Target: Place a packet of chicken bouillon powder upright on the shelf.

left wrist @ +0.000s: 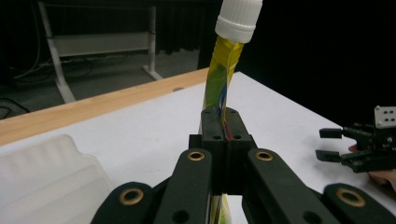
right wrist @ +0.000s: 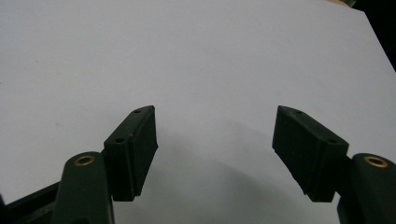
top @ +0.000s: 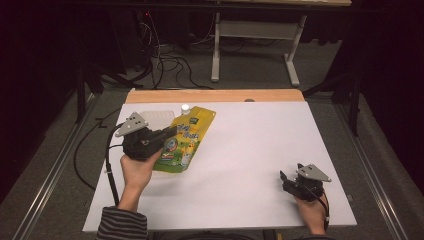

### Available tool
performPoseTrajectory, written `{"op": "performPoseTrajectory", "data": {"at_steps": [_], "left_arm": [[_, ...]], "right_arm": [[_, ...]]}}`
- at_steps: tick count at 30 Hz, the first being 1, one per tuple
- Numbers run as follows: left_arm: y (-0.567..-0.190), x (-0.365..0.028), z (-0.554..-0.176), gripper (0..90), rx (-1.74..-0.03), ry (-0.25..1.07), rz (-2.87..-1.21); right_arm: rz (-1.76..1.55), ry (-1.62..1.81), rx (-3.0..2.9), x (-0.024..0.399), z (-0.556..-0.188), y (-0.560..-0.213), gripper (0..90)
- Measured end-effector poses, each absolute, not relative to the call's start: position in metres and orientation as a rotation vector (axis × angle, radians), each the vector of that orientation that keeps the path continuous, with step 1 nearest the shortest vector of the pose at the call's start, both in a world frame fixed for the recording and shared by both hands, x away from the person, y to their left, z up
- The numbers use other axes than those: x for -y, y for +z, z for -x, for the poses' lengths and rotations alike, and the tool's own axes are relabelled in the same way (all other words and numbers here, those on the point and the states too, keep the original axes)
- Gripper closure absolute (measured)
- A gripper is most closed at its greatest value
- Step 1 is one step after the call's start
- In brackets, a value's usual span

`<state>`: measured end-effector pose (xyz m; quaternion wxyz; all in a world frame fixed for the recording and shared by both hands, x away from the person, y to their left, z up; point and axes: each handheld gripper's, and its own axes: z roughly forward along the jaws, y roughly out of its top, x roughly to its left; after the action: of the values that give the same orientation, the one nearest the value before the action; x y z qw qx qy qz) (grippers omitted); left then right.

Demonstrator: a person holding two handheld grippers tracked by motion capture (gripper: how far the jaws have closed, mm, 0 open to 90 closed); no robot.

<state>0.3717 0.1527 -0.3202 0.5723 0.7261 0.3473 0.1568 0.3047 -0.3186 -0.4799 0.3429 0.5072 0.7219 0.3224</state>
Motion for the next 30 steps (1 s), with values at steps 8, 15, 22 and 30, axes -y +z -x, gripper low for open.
{"op": "performPoseTrajectory", "data": {"at_steps": [8,15,22,30], "left_arm": [[-0.315,-0.172,-0.371,90.0,-0.849,0.443,-1.675],[-0.314,-0.187,-0.368,90.0,-0.875,0.488,-1.671],[-0.321,-0.189,-0.376,90.0,-0.897,0.517,-1.704],[-0.337,-0.187,-0.392,90.0,-0.914,0.516,-1.755]], "right_arm": [[-1.319,0.838,-1.875,0.319,-0.305,-0.480,31.3],[-1.323,0.832,-1.877,0.318,-0.305,-0.480,31.4],[-1.318,0.829,-1.878,0.318,-0.305,-0.480,31.4],[-1.321,0.828,-1.881,0.318,-0.305,-0.480,31.4]]}}
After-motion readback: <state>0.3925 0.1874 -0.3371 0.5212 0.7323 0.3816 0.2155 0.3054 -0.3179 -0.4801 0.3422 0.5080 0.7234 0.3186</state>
